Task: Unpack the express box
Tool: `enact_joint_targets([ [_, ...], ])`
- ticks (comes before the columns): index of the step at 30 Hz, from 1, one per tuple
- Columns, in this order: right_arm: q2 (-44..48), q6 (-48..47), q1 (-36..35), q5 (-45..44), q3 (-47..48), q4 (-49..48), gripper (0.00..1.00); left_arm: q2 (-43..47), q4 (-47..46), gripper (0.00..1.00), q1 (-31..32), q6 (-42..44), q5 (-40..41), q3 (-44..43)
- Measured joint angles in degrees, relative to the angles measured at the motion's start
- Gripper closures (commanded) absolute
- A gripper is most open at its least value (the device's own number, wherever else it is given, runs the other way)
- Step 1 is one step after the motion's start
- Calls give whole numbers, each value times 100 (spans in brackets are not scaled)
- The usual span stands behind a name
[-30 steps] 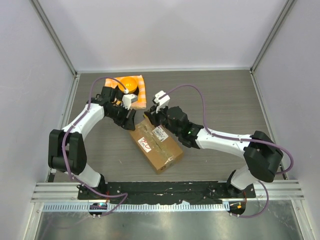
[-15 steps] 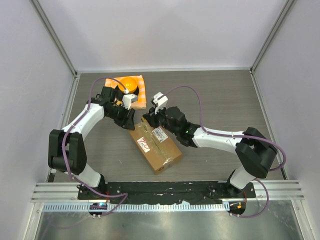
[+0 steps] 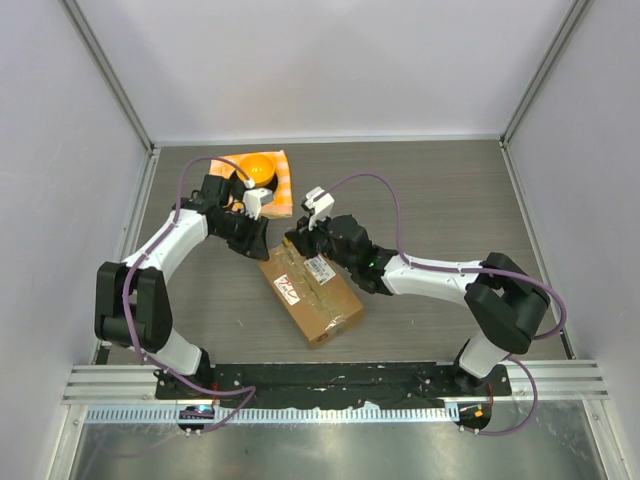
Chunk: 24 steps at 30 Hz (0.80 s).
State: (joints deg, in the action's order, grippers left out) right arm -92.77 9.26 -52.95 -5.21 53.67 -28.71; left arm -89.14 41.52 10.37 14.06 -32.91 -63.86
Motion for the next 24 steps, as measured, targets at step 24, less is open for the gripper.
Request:
enact_joint_targets([
  [24,-125,-120,-221,-332,205,225,99,87,-66,72,7,-341,31,92],
])
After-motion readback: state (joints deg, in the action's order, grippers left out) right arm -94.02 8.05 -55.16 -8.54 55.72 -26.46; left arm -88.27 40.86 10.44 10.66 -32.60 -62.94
